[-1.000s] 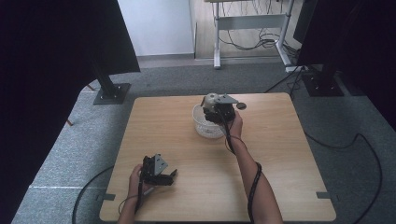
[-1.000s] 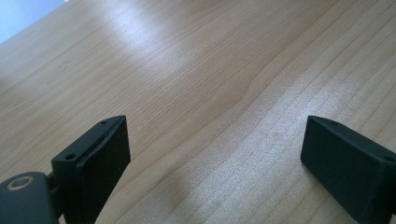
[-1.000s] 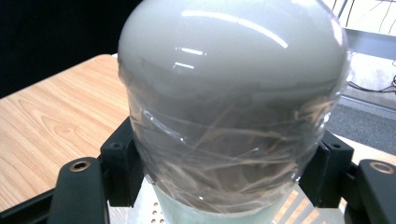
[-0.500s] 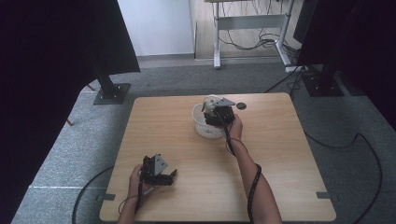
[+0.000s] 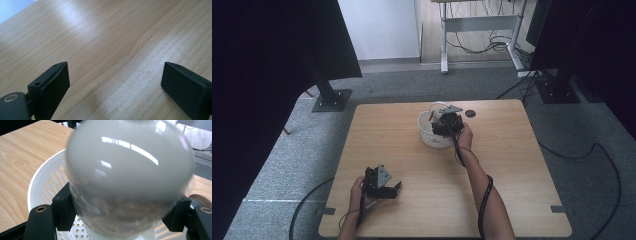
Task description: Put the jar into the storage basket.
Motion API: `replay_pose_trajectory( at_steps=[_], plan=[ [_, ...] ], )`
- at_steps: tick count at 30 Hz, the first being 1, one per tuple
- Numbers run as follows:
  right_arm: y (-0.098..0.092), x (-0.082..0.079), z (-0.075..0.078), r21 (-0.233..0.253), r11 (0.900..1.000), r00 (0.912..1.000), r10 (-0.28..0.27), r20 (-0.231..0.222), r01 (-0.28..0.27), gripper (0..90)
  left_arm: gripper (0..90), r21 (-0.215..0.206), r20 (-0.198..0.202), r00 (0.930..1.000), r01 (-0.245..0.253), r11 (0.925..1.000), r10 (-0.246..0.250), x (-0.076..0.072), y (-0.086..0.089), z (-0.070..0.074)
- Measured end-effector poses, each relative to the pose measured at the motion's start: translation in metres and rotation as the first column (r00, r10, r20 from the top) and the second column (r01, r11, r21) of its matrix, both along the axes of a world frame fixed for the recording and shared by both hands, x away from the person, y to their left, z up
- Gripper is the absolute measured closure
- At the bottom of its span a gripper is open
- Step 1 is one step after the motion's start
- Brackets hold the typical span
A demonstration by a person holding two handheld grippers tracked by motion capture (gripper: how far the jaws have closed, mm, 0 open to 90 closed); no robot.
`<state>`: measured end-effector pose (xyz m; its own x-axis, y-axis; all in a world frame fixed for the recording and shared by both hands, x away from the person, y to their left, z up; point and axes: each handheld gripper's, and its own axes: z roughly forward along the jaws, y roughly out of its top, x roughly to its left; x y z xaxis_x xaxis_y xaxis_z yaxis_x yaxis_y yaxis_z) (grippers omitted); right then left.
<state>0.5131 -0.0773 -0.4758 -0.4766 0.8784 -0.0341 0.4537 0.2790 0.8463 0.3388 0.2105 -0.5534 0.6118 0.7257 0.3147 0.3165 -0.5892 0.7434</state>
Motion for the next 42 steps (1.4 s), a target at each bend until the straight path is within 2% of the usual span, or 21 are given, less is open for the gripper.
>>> replay_pose_trajectory(
  at_steps=[9, 15, 22, 33, 42],
  plan=[
    [-0.004, -0.002, 0.001, 0.016, 1.000, 1.0000, 0.005, -0.005, -0.005, 25.9, 7.7, 0.000, 0.001, 1.0000, 0.000, 1.0000, 0.000, 0.000, 0.000, 0.000],
    [-0.003, -0.004, 0.000, 0.039, 0.999, 0.9999, 0.013, -0.009, -0.012, 15.9, 7.7, 0.000, 0.000, 1.0000, 0.000, 1.0000, 0.000, 0.000, 0.000, 0.000],
    [-0.004, -0.011, 0.003, 0.053, 0.999, 1.0000, 0.003, -0.001, -0.003, 12.5, 7.7, -0.001, -0.001, 1.0000, 0.000, 1.0000, 0.000, 0.000, 0.000, 0.000],
    [-0.010, -0.022, 0.007, 0.061, 0.998, 1.0000, 0.004, 0.004, -0.005, 10.8, 7.7, 0.000, 0.001, 1.0000, -0.001, 1.0000, 0.001, 0.000, 0.000, 0.000],
    [-0.016, -0.037, 0.015, 0.061, 0.998, 0.9994, 0.008, 0.035, -0.010, 10.6, 7.7, 0.003, 0.007, 0.9999, -0.008, 1.0000, 0.008, 0.000, -0.001, 0.000]
  ],
)
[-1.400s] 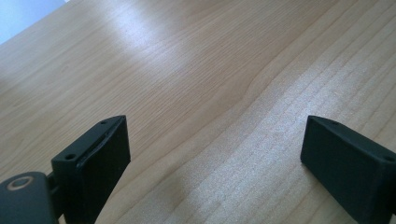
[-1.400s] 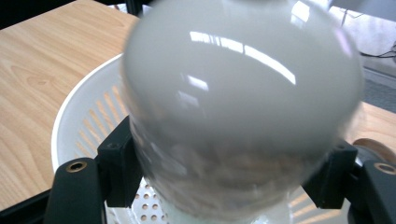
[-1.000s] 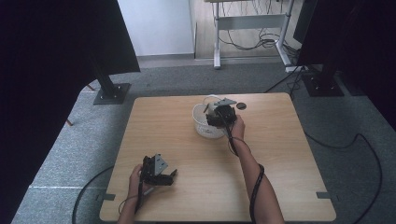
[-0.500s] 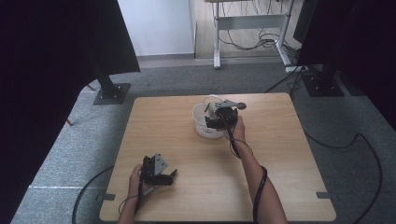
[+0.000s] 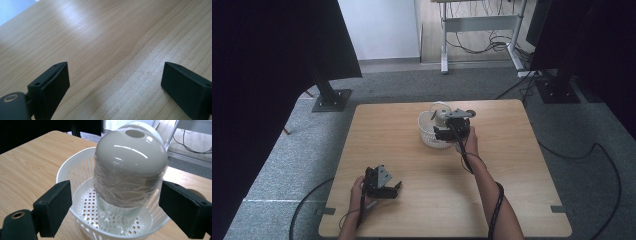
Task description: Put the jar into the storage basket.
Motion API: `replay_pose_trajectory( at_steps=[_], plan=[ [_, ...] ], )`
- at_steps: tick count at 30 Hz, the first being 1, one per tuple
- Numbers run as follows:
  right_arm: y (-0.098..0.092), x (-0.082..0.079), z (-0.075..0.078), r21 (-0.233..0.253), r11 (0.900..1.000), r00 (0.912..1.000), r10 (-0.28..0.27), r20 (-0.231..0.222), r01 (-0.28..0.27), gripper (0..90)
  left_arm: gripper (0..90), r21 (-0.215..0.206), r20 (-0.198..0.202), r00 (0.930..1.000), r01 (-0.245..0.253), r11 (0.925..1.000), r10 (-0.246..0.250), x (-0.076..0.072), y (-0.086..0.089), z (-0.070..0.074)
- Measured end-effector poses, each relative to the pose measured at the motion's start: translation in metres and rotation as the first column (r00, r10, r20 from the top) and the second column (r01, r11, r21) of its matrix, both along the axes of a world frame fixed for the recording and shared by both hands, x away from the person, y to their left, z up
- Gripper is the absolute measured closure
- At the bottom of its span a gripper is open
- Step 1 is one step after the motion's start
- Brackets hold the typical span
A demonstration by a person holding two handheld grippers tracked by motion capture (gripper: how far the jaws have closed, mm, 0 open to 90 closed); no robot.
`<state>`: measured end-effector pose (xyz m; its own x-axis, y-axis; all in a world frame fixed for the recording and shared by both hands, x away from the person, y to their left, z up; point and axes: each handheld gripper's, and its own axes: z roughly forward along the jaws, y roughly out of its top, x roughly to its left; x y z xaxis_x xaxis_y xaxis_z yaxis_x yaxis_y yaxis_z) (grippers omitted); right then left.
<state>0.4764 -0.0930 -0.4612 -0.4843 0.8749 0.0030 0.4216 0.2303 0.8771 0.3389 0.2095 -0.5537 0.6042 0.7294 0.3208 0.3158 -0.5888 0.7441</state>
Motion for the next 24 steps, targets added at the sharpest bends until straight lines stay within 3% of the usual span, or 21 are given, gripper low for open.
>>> replay_pose_trajectory(
  at_steps=[12, 24],
  plan=[
    [-0.014, -0.027, 0.000, 0.017, 0.999, 0.9988, 0.045, 0.019, -0.045, 11.0, 7.7, 0.005, 0.006, 1.0000, 0.000, 1.0000, 0.000, 0.000, 0.000, 0.000],
    [-0.029, -0.070, -0.003, 0.047, 0.992, 0.9915, 0.111, 0.068, -0.115, 10.3, 7.8, 0.008, 0.012, 0.9999, 0.001, 1.0000, -0.001, 0.000, -0.001, 0.000]
  ],
)
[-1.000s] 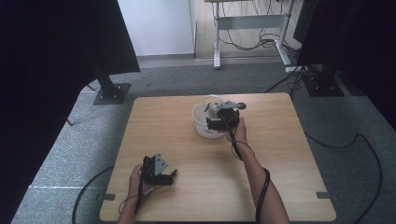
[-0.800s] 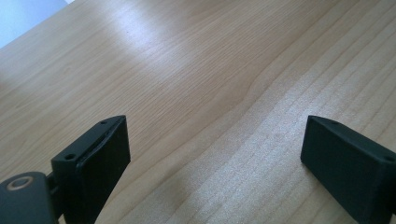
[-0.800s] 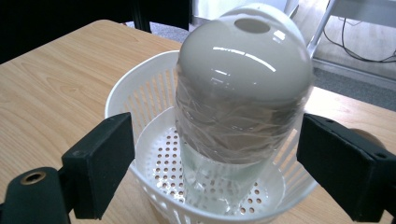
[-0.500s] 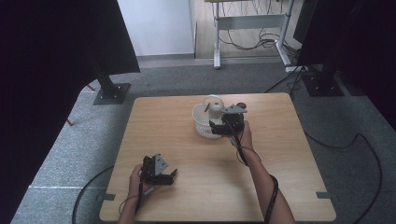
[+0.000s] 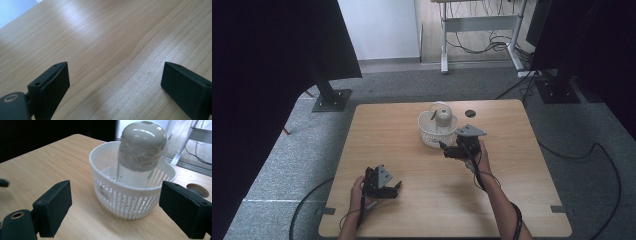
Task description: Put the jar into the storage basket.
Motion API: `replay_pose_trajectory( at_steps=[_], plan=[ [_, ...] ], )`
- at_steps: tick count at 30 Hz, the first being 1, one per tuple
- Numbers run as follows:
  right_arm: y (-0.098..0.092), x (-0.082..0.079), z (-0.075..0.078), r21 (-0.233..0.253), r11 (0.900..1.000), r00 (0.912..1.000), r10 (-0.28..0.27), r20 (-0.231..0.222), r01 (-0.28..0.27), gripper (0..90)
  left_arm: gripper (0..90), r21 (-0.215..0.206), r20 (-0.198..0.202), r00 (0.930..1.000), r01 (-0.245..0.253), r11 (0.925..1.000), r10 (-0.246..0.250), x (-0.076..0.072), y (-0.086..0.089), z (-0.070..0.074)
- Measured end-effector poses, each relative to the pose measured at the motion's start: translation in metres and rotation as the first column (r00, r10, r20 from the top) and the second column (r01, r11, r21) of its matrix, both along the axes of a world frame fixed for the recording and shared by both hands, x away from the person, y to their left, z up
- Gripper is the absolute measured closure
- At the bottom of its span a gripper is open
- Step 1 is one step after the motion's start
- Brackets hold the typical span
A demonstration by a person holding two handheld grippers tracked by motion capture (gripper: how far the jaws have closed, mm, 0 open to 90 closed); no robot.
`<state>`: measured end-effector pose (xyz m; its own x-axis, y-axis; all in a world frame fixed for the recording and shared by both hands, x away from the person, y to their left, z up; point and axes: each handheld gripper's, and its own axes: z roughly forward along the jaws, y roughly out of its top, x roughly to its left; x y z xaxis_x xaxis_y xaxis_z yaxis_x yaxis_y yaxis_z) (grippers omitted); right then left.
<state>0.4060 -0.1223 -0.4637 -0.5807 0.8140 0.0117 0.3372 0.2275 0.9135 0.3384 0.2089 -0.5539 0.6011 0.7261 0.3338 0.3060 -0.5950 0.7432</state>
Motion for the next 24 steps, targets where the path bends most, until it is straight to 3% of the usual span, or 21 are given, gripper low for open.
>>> replay_pose_trajectory(
  at_steps=[7, 14, 18, 24],
  plan=[
    [-0.016, -0.029, -0.010, 0.010, 1.000, 0.9999, 0.006, 0.008, -0.006, 10.3, 7.7, -0.002, 0.002, 1.0000, -0.003, 1.0000, 0.003, 0.000, 0.000, 0.000],
    [-0.028, -0.057, -0.025, -0.006, 1.000, 0.9999, -0.003, -0.010, 0.003, 9.9, 7.7, 0.003, 0.003, 1.0000, -0.005, 1.0000, 0.005, -0.001, 0.000, 0.000],
    [-0.034, -0.068, -0.037, -0.010, 1.000, 0.9997, -0.008, -0.021, 0.007, 9.8, 7.7, 0.005, 0.004, 1.0000, -0.005, 1.0000, 0.005, -0.001, 0.000, 0.000],
    [-0.044, -0.078, -0.053, 0.024, 1.000, 0.9993, -0.009, -0.037, 0.010, 9.4, 7.7, 0.007, 0.007, 0.9999, -0.008, 0.9999, 0.008, -0.001, -0.001, 0.000]
  ],
)
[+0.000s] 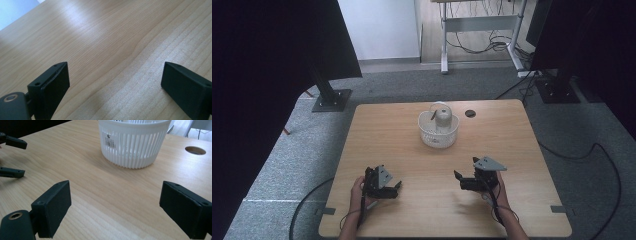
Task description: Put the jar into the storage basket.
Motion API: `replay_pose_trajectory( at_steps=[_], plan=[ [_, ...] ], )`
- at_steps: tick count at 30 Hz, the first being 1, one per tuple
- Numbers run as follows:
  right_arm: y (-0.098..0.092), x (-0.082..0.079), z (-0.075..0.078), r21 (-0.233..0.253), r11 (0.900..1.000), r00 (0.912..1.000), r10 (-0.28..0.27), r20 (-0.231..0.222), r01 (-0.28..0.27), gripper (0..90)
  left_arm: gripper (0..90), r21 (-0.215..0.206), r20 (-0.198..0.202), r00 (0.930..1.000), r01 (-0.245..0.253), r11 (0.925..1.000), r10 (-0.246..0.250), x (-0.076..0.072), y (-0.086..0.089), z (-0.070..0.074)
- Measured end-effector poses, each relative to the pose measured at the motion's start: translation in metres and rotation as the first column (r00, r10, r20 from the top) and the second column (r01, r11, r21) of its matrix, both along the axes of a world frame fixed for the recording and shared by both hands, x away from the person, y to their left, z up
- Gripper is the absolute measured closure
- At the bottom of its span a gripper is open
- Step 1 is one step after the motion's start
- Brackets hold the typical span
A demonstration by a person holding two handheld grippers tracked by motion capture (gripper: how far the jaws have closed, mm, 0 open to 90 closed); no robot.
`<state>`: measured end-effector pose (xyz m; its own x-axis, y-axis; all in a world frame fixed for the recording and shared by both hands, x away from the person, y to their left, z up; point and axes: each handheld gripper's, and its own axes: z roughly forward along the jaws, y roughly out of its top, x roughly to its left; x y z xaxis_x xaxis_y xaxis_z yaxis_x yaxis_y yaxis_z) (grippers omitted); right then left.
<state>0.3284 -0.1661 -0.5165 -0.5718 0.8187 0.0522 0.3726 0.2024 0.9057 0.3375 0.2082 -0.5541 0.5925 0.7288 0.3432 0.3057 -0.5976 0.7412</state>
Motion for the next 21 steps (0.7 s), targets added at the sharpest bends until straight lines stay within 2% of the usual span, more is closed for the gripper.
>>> replay_pose_trajectory(
  at_steps=[5, 7, 9, 15, 21],
  plan=[
    [-0.008, -0.004, -0.014, 0.028, 0.999, 0.9995, -0.023, -0.020, 0.024, 9.4, 7.7, 0.005, 0.003, 1.0000, -0.001, 1.0000, 0.000, 0.000, 0.000, 0.000],
    [-0.010, -0.004, -0.019, 0.010, 0.999, 0.9988, -0.031, -0.037, 0.031, 9.2, 7.7, 0.006, 0.005, 1.0000, -0.001, 1.0000, 0.001, -0.001, 0.000, 0.000],
    [-0.011, -0.004, -0.022, 0.017, 0.999, 0.9983, -0.038, -0.045, 0.039, 9.3, 7.7, 0.005, 0.006, 1.0000, -0.002, 1.0000, 0.002, 0.000, 0.000, 0.000],
    [-0.012, -0.004, -0.024, 0.021, 0.998, 0.9969, -0.057, -0.055, 0.058, 8.0, 7.7, 0.001, 0.007, 1.0000, -0.003, 1.0000, 0.003, 0.000, -0.001, 0.000],
    [-0.013, -0.003, -0.024, 0.046, 0.996, 0.9948, -0.077, -0.067, 0.081, 5.5, 7.7, 0.000, 0.003, 1.0000, -0.004, 1.0000, 0.004, 0.000, -0.001, 0.000]
  ],
)
